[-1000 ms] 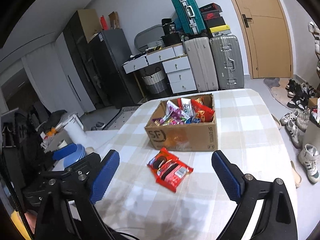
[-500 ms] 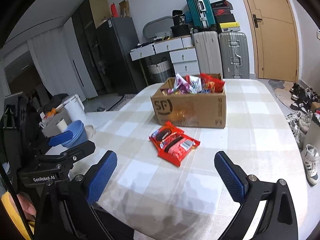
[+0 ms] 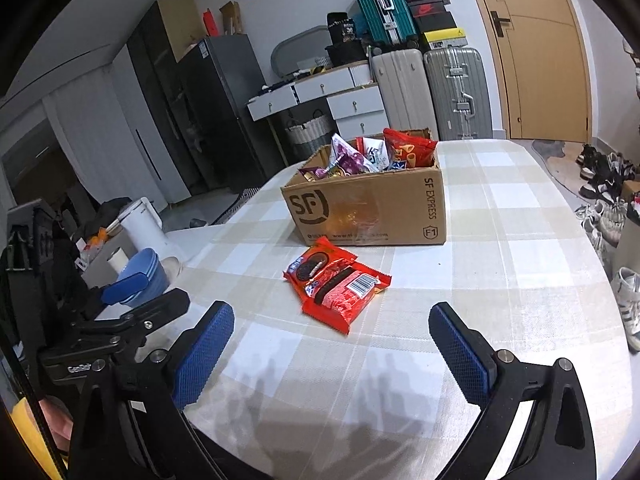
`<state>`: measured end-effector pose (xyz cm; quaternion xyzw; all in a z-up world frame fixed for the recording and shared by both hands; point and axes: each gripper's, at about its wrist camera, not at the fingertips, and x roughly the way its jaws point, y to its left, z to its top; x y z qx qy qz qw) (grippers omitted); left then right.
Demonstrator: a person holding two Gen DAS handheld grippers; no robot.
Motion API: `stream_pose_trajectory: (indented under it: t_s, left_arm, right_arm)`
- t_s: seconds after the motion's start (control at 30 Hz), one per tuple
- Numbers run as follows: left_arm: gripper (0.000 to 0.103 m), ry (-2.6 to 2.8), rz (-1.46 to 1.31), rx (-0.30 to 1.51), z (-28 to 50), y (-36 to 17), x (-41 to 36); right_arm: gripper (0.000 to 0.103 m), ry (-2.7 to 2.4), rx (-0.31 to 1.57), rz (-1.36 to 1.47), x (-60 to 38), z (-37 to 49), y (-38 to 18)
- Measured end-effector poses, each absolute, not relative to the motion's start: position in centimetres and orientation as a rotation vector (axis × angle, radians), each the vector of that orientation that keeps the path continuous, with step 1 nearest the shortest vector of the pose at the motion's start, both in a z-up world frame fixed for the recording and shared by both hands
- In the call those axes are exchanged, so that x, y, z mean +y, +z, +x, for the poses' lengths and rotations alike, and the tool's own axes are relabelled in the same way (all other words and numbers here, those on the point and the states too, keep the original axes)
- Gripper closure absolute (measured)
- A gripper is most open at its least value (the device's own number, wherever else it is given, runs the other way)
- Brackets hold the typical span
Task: Organize snacks
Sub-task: 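Move both tools back toward the red cookie packs on the table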
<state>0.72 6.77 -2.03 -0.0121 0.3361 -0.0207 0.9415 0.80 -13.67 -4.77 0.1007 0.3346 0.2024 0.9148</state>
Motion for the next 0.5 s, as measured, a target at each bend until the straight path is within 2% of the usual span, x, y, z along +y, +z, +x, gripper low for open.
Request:
stream_pose_trajectory:
  t_s: [0.5]
  left_arm:
    - [0.0, -0.031, -0.049, 0.715, 6.7, -2.4, 7.7]
  right_arm:
    - [0.003, 0.351, 0.852, 0.225, -12.5, 7.7, -8.4]
